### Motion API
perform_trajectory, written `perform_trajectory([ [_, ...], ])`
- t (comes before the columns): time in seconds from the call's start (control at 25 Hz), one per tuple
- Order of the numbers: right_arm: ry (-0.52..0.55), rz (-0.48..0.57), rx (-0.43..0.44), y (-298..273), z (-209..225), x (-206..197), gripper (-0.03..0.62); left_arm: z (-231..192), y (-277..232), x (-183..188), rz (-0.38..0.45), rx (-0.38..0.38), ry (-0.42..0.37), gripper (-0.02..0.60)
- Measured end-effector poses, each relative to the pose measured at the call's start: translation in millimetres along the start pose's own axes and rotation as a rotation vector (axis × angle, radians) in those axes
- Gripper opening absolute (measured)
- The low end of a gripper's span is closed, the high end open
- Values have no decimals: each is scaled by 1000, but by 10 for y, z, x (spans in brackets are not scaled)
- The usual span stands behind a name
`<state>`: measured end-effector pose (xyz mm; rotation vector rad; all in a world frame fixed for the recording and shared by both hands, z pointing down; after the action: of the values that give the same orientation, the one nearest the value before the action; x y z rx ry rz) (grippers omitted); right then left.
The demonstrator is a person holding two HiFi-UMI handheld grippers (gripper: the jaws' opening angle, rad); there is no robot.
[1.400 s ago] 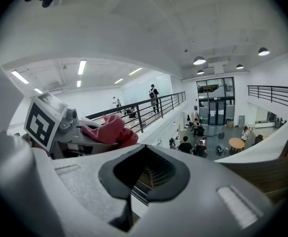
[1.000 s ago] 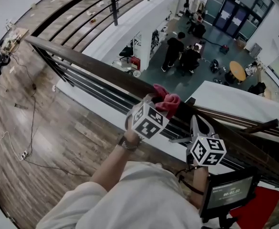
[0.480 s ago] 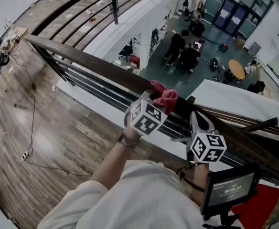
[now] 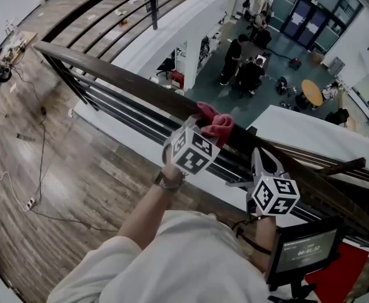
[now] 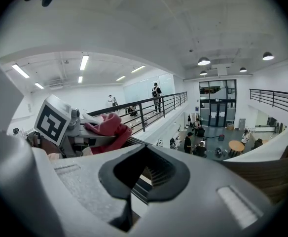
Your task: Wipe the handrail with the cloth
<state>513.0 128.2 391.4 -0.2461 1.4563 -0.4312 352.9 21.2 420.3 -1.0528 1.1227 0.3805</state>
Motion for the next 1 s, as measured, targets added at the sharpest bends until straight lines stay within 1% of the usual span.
perform_trajectory([
  [0.2,6,-1,4,-80,-135,-33,3,-103,54,-94,3,10,5,137],
  [0.32,9,-1,5,-192,-252,-68,3,-240,80,-199,4,11,6,137],
  [0.52,14,3,4,-158,-211,11,3,-276,106,-117,-7,17,-2,137],
  [0.84,14,3,0,-285,-371,21,3,-541,200,-213,0,36,15,137],
  [1.0,12,3,-6,-310,-427,74,3,-696,264,-203,-1,48,20,137],
])
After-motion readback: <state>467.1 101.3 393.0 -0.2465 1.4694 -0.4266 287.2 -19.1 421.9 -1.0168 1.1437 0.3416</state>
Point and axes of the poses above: the fingertips, and each gripper's own axes: y backward along the fingers, z to its right, x out of its top, the point moved 7 cm from there along y, backward along the fingers, and after that the axes turned 2 degrees about -x, right-handed, at the moved point
